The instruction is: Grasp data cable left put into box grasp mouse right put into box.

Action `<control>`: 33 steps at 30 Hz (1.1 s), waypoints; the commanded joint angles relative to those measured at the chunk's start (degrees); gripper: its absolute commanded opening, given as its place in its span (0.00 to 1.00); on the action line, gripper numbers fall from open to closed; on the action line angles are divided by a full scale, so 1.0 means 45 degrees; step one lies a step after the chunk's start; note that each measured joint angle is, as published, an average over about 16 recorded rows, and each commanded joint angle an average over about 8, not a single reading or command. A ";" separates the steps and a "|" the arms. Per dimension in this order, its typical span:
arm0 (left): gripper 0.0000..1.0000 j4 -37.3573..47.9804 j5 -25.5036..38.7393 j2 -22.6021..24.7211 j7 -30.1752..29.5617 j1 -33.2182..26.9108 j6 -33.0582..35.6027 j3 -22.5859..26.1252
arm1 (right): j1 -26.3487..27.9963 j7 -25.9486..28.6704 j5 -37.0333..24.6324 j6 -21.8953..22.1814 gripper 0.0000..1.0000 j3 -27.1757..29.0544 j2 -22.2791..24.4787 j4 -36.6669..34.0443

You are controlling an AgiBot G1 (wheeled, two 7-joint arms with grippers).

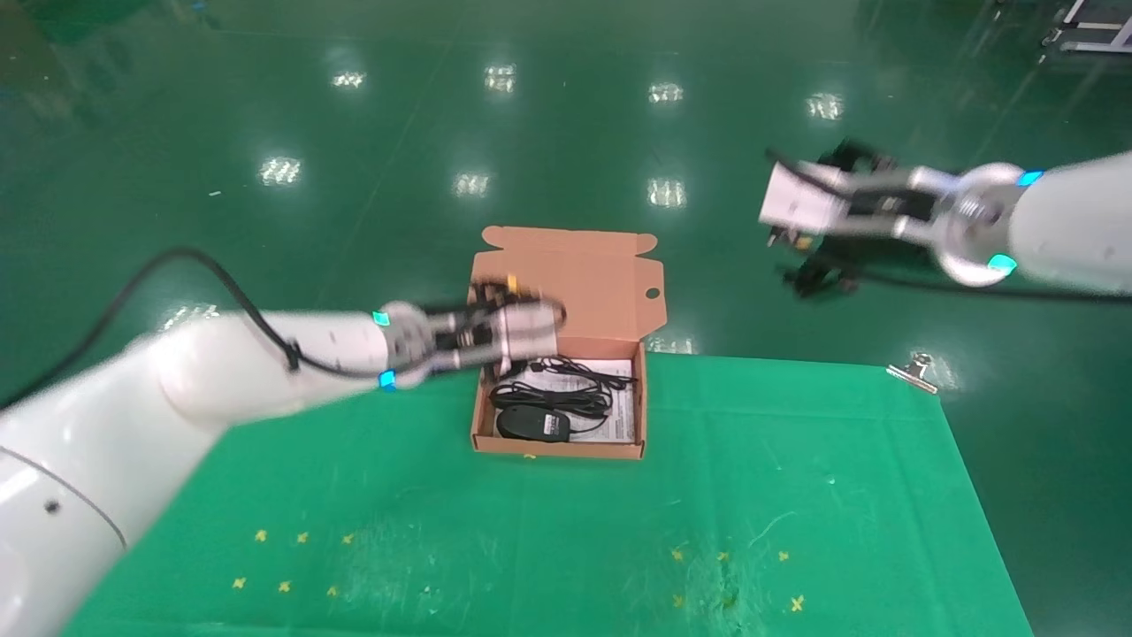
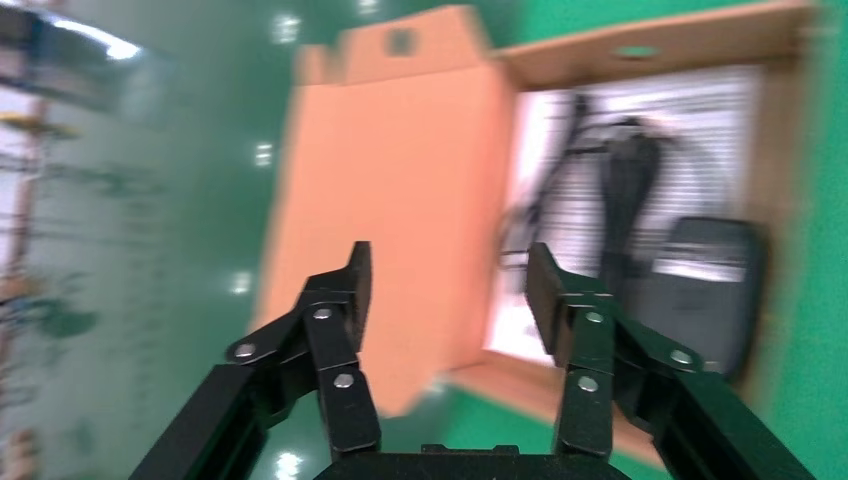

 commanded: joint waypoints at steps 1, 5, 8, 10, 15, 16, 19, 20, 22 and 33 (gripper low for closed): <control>1.00 -0.0029 0.0013 -0.0095 -0.0219 -0.0227 -0.0151 -0.0052 | 0.0212 -0.0021 -0.0486 0.0031 1.00 0.0029 0.0023 0.0064; 1.00 0.0057 0.0132 -0.0194 -0.0304 -0.0679 -0.0390 -0.0111 | 0.0488 -0.0276 -0.1010 -0.0445 1.00 -0.0152 -0.0046 0.0222; 1.00 0.0071 0.0108 -0.0273 -0.0325 -0.0790 -0.0437 -0.0174 | 0.0606 -0.0411 -0.1192 -0.0673 1.00 -0.0256 -0.0114 0.0259; 1.00 -0.0002 -0.0007 -0.0387 -0.0369 -0.0769 -0.0349 -0.0277 | 0.0586 -0.0487 -0.1161 -0.0812 1.00 -0.0221 -0.0122 0.0273; 1.00 -0.0528 -0.0767 -0.0931 -0.0604 -0.0352 0.0395 -0.0806 | 0.0005 -0.0911 -0.0249 -0.1254 1.00 0.0505 0.0019 0.0259; 1.00 -0.0679 -0.0982 -0.1081 -0.0670 -0.0227 0.0609 -0.0953 | -0.0195 -0.1045 0.0062 -0.1390 1.00 0.0752 0.0071 0.0255; 1.00 -0.1129 -0.1619 -0.1526 -0.0867 0.0145 0.1243 -0.1389 | -0.0799 -0.1473 0.1006 -0.1808 1.00 0.1504 0.0211 0.0227; 1.00 -0.1280 -0.1833 -0.1675 -0.0933 0.0269 0.1456 -0.1536 | -0.1002 -0.1617 0.1323 -0.1949 1.00 0.1757 0.0257 0.0218; 1.00 -0.1578 -0.2257 -0.1970 -0.1064 0.0516 0.1877 -0.1826 | -0.1404 -0.1901 0.1950 -0.2227 1.00 0.2257 0.0350 0.0200; 1.00 -0.3224 -0.4590 -0.3599 -0.1784 0.1875 0.4200 -0.3423 | -0.3616 -0.3467 0.5405 -0.3760 1.00 0.5012 0.0861 0.0097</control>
